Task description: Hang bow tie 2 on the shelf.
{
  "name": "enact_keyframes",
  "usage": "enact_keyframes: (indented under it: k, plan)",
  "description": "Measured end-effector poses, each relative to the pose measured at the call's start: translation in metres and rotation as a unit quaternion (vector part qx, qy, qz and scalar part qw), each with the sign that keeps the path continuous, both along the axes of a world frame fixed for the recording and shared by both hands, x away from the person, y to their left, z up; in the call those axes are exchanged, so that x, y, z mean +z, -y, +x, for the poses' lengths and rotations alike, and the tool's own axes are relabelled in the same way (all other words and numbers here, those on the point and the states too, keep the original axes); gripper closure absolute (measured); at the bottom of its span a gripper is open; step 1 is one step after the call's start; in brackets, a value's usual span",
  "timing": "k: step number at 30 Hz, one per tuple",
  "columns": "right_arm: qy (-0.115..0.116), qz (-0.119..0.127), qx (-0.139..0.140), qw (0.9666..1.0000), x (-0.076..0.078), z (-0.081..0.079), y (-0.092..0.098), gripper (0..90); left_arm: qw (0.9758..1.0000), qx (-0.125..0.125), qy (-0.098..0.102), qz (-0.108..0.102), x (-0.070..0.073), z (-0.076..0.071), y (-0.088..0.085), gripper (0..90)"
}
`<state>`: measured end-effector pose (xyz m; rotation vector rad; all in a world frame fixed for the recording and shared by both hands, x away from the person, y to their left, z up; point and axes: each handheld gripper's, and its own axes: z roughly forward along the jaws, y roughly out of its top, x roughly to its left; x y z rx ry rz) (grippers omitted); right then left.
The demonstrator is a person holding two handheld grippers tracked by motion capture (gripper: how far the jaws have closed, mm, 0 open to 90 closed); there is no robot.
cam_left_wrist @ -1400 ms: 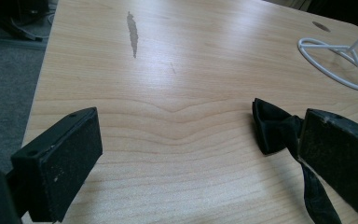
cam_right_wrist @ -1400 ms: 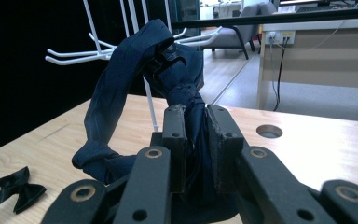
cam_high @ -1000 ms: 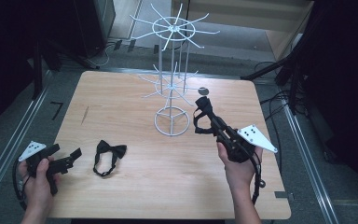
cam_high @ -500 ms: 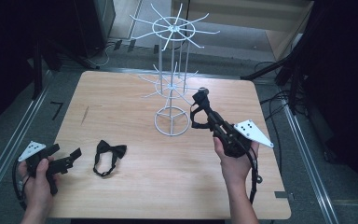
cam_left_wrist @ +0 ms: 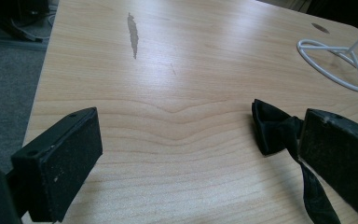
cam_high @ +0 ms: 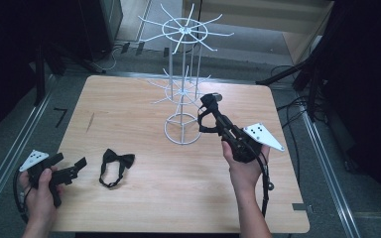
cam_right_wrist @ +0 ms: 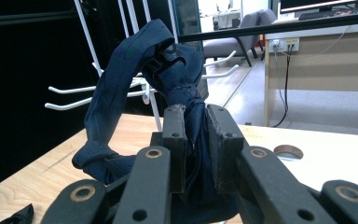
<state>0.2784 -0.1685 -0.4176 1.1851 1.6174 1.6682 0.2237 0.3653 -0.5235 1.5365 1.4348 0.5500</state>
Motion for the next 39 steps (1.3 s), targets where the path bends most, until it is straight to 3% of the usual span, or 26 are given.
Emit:
enact_keyframes:
  k: [17,39]
  plan:
    - [-0.013,0.009,-0.004,0.9999,-0.004,0.013,-0.007,79.3,1.0000,0.000,0.000,0.000,0.000,0.000,0.000,0.2]
    - [-0.047,0.004,-0.010,0.9988,-0.027,0.030,-0.019,79.2,1.0000,-0.001,0.000,0.000,0.000,0.000,0.000,0.2]
